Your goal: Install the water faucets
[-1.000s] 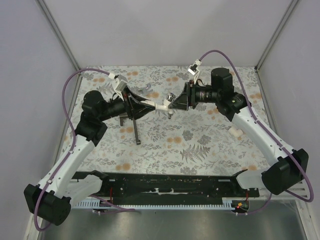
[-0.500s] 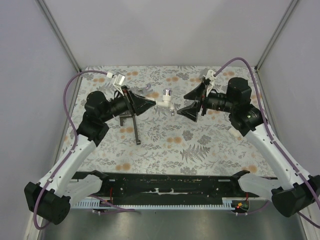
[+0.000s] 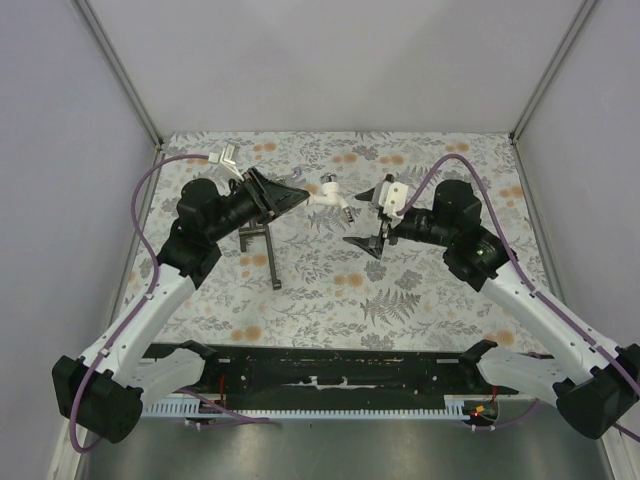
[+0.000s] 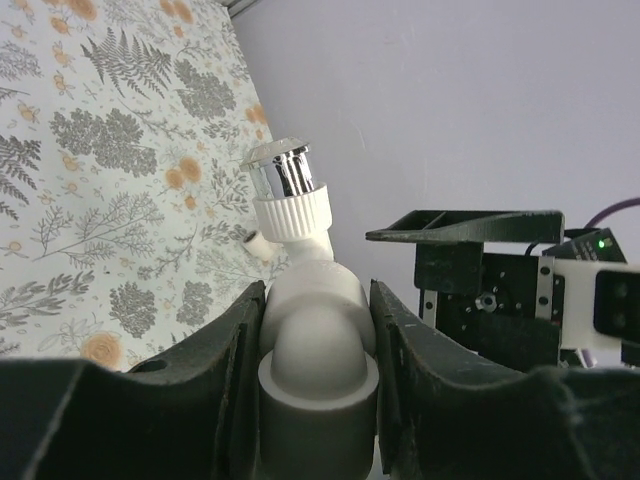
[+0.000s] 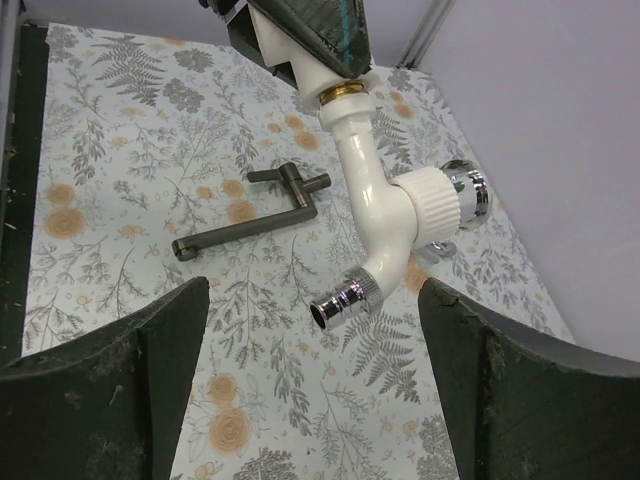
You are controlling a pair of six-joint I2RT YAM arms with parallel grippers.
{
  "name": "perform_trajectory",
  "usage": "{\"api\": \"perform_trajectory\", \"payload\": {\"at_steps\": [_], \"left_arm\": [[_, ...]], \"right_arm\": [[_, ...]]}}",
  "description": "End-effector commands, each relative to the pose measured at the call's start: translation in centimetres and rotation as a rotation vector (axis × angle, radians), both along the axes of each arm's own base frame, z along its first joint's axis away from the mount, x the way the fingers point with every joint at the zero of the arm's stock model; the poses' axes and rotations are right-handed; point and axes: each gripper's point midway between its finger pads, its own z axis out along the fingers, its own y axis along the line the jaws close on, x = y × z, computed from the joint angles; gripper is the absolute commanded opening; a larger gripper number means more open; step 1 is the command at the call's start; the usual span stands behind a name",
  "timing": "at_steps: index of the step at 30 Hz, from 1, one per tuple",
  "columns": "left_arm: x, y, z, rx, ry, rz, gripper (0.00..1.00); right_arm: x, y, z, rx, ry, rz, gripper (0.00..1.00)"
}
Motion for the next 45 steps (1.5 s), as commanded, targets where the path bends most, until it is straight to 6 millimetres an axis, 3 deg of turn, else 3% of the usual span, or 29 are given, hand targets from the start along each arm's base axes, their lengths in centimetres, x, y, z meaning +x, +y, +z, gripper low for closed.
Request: {"api": "perform_trajectory", "payload": {"at_steps": [1,6,11,14,21,24,27,35,39,43,45], "left_arm": [[-0.1,0.0,4.1,-0.117,-0.008,0.017,0.02],[-0.3,-0.2,4.5,-0.140,0.003,-0.003,0.02],[-0.5,-0.4,4.9,-0.150,-0.001,-0.020,0.02],[-0.6,-0.5,5.0,-0.148,-0.004,-0.028,0.02],[-0.8,-0.6,4.7,-0.115,-0.033,-0.049,0.02],[-0.8,-0.5,4.8,-0.038,-0.131,-0.056,0.02],[-1.4,-0.4,4.6,0.103,-0.343,-0.108,0.02],[-6.1,0.7,1.4,0.481,-0.968,-0.321,0.02],[-8.6,0.8,0.1,0.534,-1.087,-0.454,0.02],[-8.1,0.7,-0.5,0.517,-1.011,-0.451,0.02],[-5.9,1.2,-0.4,0.524,-0.921,-0.307,0.02]], "right_arm": [[1.9,0.4,0.3,-0.060,-0.185,-0.078,0.92],[3.3,0.4,-1.0,-0.110,-0.200,-0.148,0.91],[4.8,0.5,-0.4,-0.071,-0.245,-0.217,0.82],[4.7,0.9,0.2,-0.029,-0.208,-0.217,0.72],[3.2,1.7,1.5,0.032,-0.089,-0.162,0.35],[2.2,2.2,1.7,0.045,0.035,-0.132,0.22],[1.5,2.6,2.2,0.080,0.166,-0.124,0.13],[-0.2,3.1,0.8,0.084,0.707,-0.041,0.11],[-0.1,2.8,0.6,0.118,0.958,0.014,0.12],[0.6,2.3,0.6,0.118,0.954,-0.003,0.34],[0.8,1.6,1.1,0.124,0.901,-0.012,0.55]]}}
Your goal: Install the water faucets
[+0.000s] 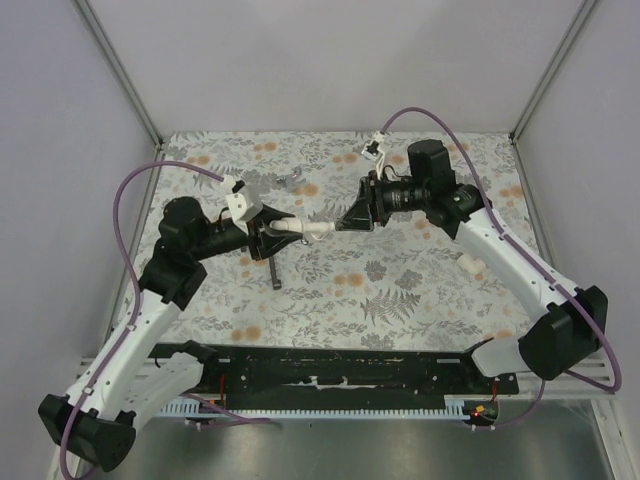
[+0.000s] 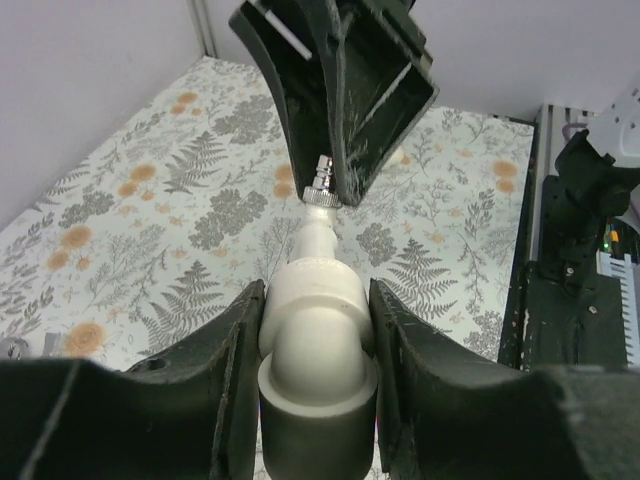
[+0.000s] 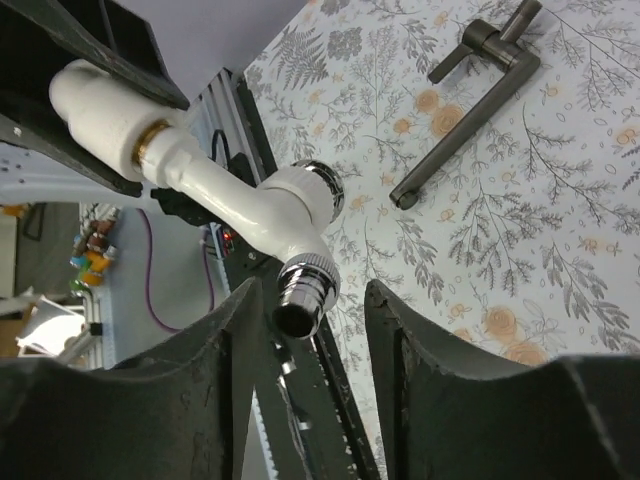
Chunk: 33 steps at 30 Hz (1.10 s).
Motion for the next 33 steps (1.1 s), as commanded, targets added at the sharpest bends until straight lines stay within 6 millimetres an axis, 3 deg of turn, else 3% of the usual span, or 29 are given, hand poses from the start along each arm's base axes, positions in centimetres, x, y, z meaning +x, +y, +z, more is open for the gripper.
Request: {"api": "perform_trajectory", "payload": {"at_steps": [1,4,10,15,21,33], "left_arm": [[1.5,0.5,0.1,-0.063,0.061,0.116,0.02],[5.5,2.7,0.6,-0.184,0.198,0.401,0.02],[7.7,3.5,-0.2,-0.380,0.526,0.588,0.02],[8.2,3.4,0.1,-0.543,0.703,0.627,0.02],[8.3,3.1,1.0,-0.623,0.839,0.647,0.02],[8.8,1.5,1.8,-0.686,1.071,0.630,0.02]], "right_arm": [[0.8,-1.7,4.4,0.067,-0.105,-0.031,0.62],[1.7,-3.2,4.4,0.031,-0.211,-0.099,0.98],[1.4,-4.7,4.2,0.014,-0.486,-0.117,0.98],[1.7,-4.9,5.0,0.267,-0.591,-0.277,0.95],[0.2,-3.3,5.3,0.281,-0.721,-0.096,0.98],[2.2,0.2,3.5,-0.104,-1.208,-0.062,0.98]]}}
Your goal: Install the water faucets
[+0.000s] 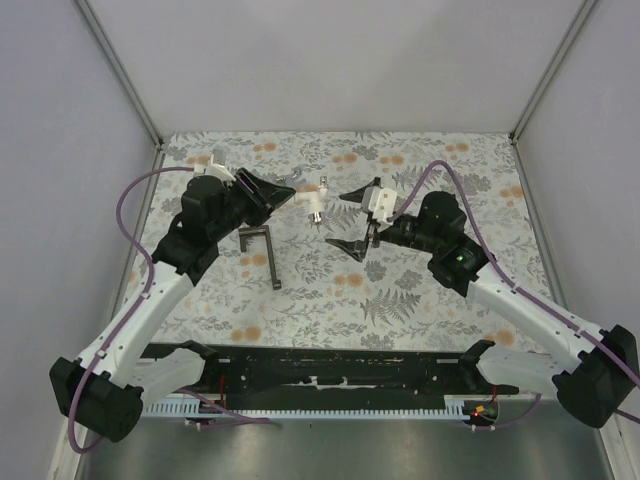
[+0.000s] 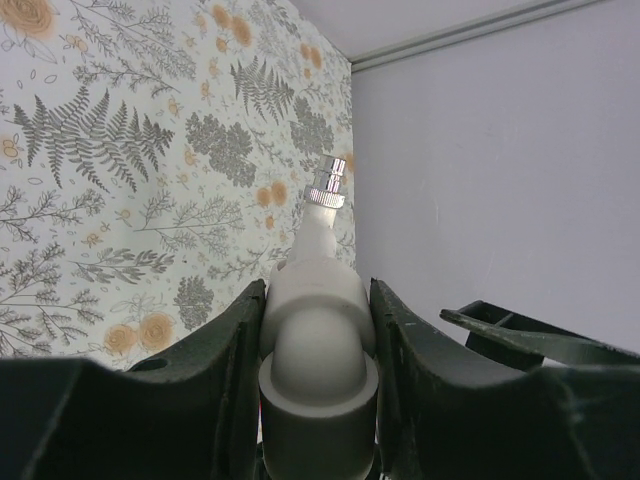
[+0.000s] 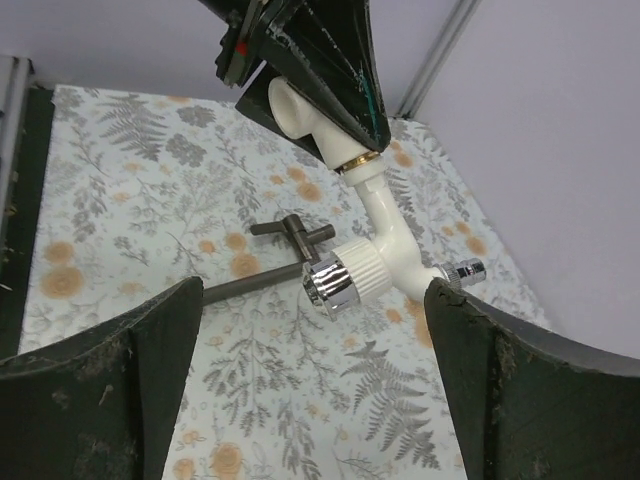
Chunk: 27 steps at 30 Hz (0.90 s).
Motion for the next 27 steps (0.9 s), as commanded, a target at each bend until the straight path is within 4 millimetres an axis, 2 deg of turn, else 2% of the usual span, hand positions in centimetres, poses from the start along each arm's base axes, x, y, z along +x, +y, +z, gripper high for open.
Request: {"api": "perform_trajectory", "payload": {"at_steps": [1,7,15,20,24,27], "left_arm": [[0.0,-0.6,4.5,-0.120,-0.017,0.000,0.02],[0.0,-0.8,5.8,-0.166,-0.035,-0.002,0.02],[-0.3,-1.5,6.3,-0.207,-0.019,-0.040,0.02],[-0.6,-1.8,6.7,-0.228,-0.021,-0.059,0.02],[-1.0,-1.8,7.4,-0.235,-0.039,-0.071,0.02],[-1.1,-1.8,7.2,-0.215,-0.052,-0.082,0.02]], "right_arm": [[2.9,-0.3,0.1,-0.144,-0.239,-0.145,0.98],[4.3,0.7,-1.4,-0.244,-0.365,-0.207,0.98],[5.5,2.7,-0.6,-0.259,-0.546,-0.296,0.97],[6.4,3.7,-1.2,-0.284,-0.603,-0.329,0.94],[6.9,3.6,-1.4,-0.269,-0.627,-0.371,0.83],[6.8,3.2,-1.3,-0.257,-0.596,-0.387,0.57]]}}
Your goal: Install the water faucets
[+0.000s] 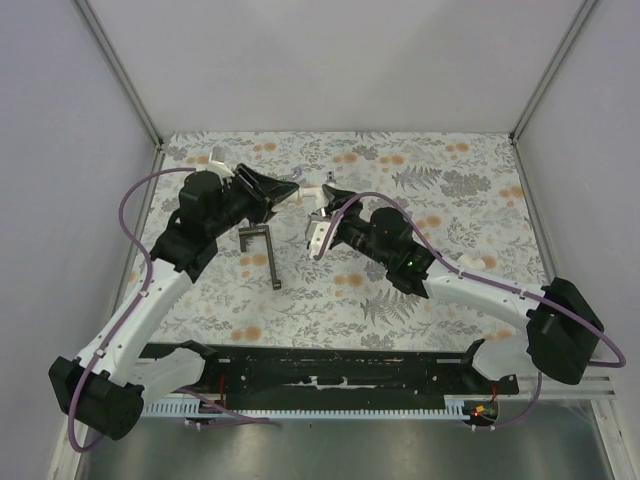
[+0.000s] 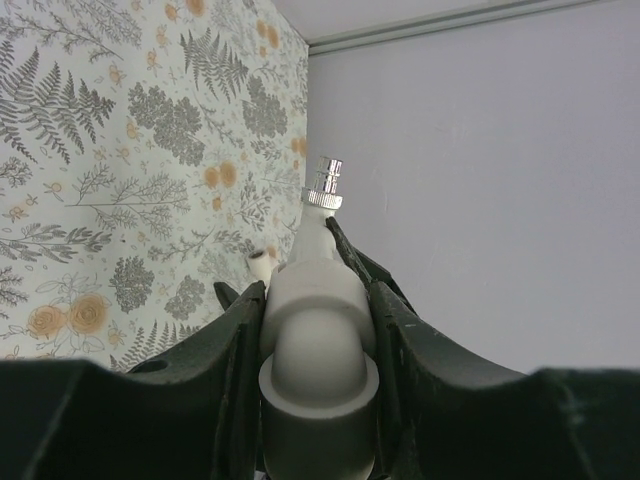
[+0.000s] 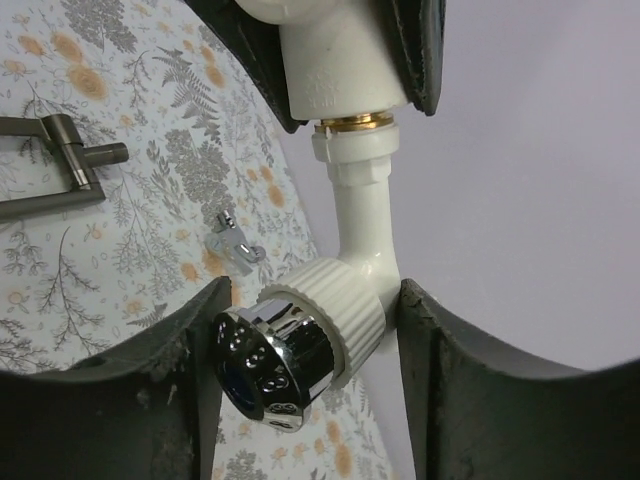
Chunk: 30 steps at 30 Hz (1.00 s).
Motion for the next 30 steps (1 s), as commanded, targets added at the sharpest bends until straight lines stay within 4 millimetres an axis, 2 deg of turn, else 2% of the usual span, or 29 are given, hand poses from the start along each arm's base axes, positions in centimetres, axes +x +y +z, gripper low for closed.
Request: {"api": "perform_trajectory", "payload": {"at_steps": [1,2,4,7,8,11,13,18,20,24,27,30], "left_arm": [[-0.7,-0.6,5.3,-0.069,-0.150,-0.054,0.02],[-0.7,-0.7,5.2,-0.052,-0.164,-0.064,0.02],[-0.8,-0.8,5.4,0.014,-0.250,-0.095,0.02],[-1.4,-1.1,6.0,0.142,-0.448,-0.176,0.02],[-1.7,-1.2,6.1,0.204,-0.522,-0.210,0.02],[-3.2,-1.4,6.5,0.375,-0.795,-0.325,0.02],[-5.1,-1.8,6.3,0.466,-0.987,-0.441,0.02],[-10.0,-1.9,4.3,0.631,-1.434,-0.668,0.02],[-11.3,-1.8,3.6,0.664,-1.504,-0.743,0.02],[-14.0,-1.7,1.9,0.625,-1.500,-0.931,0.02],[-15.3,-1.6,1.4,0.589,-1.524,-0.977,0.02],[-16.1,-1.5,1.1,0.557,-1.532,-0.986,0.02]], "right_arm": [[-0.1,-0.6,2.4,0.084,-0.032,-0.031,0.50],[-0.7,-0.4,2.7,0.091,0.005,-0.002,0.41],[-1.6,-0.2,2.8,0.087,0.079,0.036,0.29],[-3.5,-0.3,3.1,0.081,0.218,0.092,0.15],[-4.2,-0.3,3.1,0.077,0.262,0.112,0.13],[-6.4,-0.7,3.2,0.045,0.418,0.161,0.12],[-7.8,-0.9,3.5,0.038,0.505,0.195,0.11],[-11.0,-1.7,3.7,0.037,0.797,0.308,0.10],[-11.4,-2.4,3.9,0.059,0.933,0.341,0.10],[-11.2,-3.7,4.2,0.143,1.150,0.380,0.10],[-10.7,-4.4,4.6,0.170,1.200,0.358,0.12],[-10.0,-4.7,4.4,0.171,1.256,0.329,0.18]]}}
